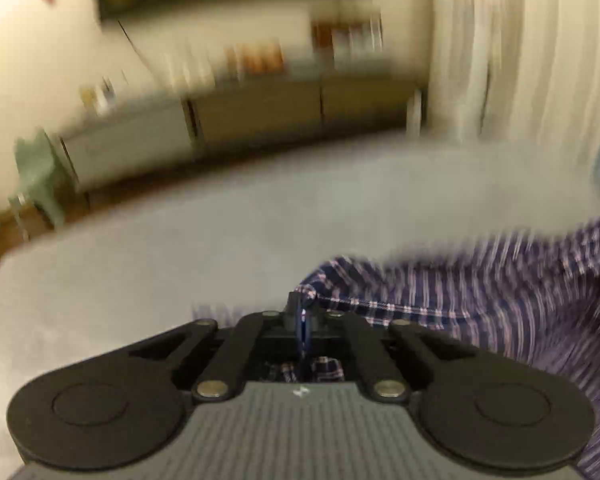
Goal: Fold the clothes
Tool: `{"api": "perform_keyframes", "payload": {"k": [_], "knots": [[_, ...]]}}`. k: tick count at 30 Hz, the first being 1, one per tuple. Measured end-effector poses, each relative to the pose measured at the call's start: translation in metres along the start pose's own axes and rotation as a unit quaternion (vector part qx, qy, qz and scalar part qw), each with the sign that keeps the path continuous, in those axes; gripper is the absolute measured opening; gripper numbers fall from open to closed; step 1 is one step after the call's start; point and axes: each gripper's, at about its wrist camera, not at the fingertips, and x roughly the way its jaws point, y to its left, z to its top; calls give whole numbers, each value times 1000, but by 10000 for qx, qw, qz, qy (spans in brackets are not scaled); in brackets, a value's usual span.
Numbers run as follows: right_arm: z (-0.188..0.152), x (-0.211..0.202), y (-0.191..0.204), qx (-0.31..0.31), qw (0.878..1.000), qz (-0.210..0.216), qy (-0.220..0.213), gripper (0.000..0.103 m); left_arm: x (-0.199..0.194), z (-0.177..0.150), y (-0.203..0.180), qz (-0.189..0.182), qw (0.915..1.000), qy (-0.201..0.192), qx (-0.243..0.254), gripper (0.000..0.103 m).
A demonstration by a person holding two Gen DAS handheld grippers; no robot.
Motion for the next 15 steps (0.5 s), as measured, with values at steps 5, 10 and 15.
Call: {"api": "perform_keyframes", "payload": {"k": [5, 10, 15], "knots": [[63, -54, 3, -796, 9879, -841, -1030, 1, -37, 63, -4, 170, 9937, -1088, -222, 2], [116, 24, -46, -939, 9724, -2021, -691, 1, 65, 104, -33, 787, 9959, -296, -318, 6], [89, 114, -106, -700, 9463, -3111, 522, 36, 155, 57, -38, 1572, 9789, 1253, -362, 19]]}}
